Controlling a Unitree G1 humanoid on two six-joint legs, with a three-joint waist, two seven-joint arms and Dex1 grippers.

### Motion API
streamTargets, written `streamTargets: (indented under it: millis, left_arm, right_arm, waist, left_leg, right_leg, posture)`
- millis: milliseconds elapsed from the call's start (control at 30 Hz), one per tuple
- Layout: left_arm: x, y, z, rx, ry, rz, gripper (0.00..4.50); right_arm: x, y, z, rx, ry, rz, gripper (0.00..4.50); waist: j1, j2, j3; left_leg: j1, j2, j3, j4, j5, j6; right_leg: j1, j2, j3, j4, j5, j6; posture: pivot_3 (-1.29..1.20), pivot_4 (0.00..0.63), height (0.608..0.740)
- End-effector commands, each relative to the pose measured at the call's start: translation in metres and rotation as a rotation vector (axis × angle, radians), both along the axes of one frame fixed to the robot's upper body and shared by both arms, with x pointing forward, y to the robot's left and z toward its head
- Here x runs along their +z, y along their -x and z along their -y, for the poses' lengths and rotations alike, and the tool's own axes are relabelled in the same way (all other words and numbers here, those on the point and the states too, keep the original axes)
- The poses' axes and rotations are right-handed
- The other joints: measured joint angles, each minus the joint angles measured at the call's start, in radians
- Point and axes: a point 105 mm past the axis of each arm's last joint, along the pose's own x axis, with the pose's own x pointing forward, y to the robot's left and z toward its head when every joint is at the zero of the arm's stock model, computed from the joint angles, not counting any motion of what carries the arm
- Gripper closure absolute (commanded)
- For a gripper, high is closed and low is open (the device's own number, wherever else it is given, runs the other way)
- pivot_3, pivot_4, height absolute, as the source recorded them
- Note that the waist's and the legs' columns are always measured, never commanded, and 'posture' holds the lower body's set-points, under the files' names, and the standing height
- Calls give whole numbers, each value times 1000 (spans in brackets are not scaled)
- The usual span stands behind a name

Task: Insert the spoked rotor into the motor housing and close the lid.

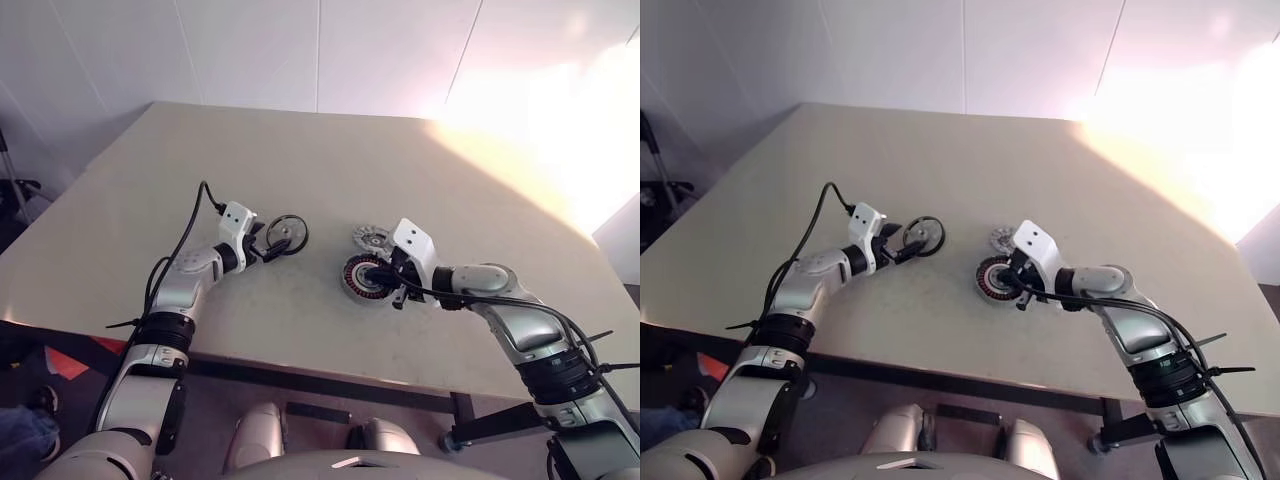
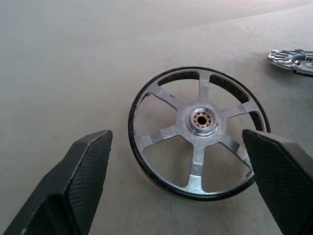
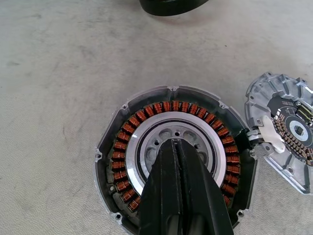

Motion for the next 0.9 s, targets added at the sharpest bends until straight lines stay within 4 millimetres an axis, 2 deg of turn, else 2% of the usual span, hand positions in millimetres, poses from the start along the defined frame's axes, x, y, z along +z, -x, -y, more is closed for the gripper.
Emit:
streamTargets:
  millis: [33,100,167,333,467,567,633,900]
  left_arm:
    - [14,-5,-3,13,8,53,0]
    - [14,-5,-3,13,8,53,0]
    - [14,-5,-3,14,8,53,0]
    - [14,-5,-3,13,10,52,0]
    - [14,-5,-3,14,9,53,0]
    - [14,-5,-4,17,7,52,0]
    - [14,-5,-4,17,6,52,0]
    - [14,-5,-5,20,5,52,0]
  right_arm:
    - [32,-9,0,11,-7,107,4477]
    - [51,-11,-2,27,-19,165,4477]
    - [62,-11,-4,40,-23,193,4477]
    - [60,-8,-5,48,-17,179,4477]
    - [36,-2,-5,36,-25,90,4477]
    - [-8,4,2,-13,-1,-37,4477]
    - [-19,2,5,-38,15,-54,4477]
    - [20,-9,1,-21,-21,69,4477]
  waist:
    - [0,0,0]
    - [0,0,0]
    - [-1,0,0]
    - [1,0,0]
    - [2,0,0]
    - [1,0,0]
    - [-1,2,-1]
    - [-1,1,-1]
  left_leg:
    - [0,0,0,0,0,0]
    - [-2,0,0,0,0,0]
    - [-4,0,0,0,0,0]
    - [-5,0,0,-2,0,0]
    - [-4,0,0,-1,0,1]
    - [-4,0,0,-1,0,0]
    - [-3,0,0,-1,0,0]
    - [0,0,0,-1,0,0]
  right_leg:
    - [0,0,0,0,0,0]
    - [-2,0,0,0,0,0]
    - [-5,0,0,0,0,0]
    - [-5,0,0,0,0,0]
    - [-4,0,0,-1,0,0]
    - [-4,0,0,-1,0,0]
    - [-3,0,0,-1,0,0]
    - [0,0,0,-1,0,0]
  posture:
    - [0,0,740]
    - [0,0,740]
    - [0,0,740]
    - [0,0,740]
    - [0,0,740]
    - [0,0,740]
    - [0,0,740]
    - [0,0,740]
